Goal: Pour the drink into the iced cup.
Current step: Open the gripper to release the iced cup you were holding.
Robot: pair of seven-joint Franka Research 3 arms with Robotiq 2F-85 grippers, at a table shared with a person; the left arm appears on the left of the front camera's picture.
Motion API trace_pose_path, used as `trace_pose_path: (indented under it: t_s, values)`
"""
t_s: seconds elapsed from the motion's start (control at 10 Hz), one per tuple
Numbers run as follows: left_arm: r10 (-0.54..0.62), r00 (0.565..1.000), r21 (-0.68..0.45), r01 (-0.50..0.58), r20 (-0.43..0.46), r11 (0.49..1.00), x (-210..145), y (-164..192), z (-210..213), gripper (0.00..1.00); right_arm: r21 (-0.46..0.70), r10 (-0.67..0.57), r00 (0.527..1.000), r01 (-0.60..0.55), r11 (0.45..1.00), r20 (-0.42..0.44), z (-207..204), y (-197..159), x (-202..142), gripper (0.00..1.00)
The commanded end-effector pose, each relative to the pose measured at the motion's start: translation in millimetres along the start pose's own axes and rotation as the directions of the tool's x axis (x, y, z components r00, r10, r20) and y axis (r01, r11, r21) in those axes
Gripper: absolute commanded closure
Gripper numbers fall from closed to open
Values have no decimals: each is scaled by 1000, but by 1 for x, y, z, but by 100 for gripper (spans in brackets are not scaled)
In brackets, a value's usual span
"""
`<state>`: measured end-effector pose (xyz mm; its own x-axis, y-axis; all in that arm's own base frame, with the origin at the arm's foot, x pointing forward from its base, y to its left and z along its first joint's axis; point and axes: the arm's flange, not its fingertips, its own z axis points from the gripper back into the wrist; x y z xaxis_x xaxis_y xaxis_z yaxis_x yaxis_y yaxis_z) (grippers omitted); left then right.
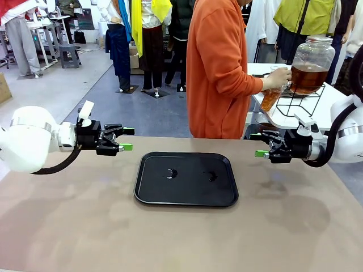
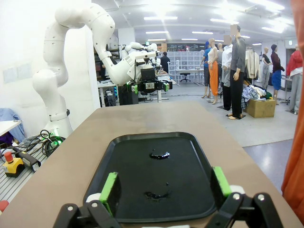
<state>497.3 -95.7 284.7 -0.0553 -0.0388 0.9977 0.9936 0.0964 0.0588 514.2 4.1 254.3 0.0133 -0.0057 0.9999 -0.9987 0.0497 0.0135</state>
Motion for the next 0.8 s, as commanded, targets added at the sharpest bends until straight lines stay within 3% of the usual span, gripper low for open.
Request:
trace_pose_path:
  t_s: [0.0, 0.7]
  values:
    - [-5, 1000, 0, 5, -1, 1000, 1, 1, -1, 0, 4, 0, 1000, 0, 1000, -1, -2, -2, 4, 0]
    - [-5, 1000, 0, 5, -1, 1000, 1, 1, -1, 0, 4, 0, 1000, 0, 1000, -1, -2, -2, 4, 0]
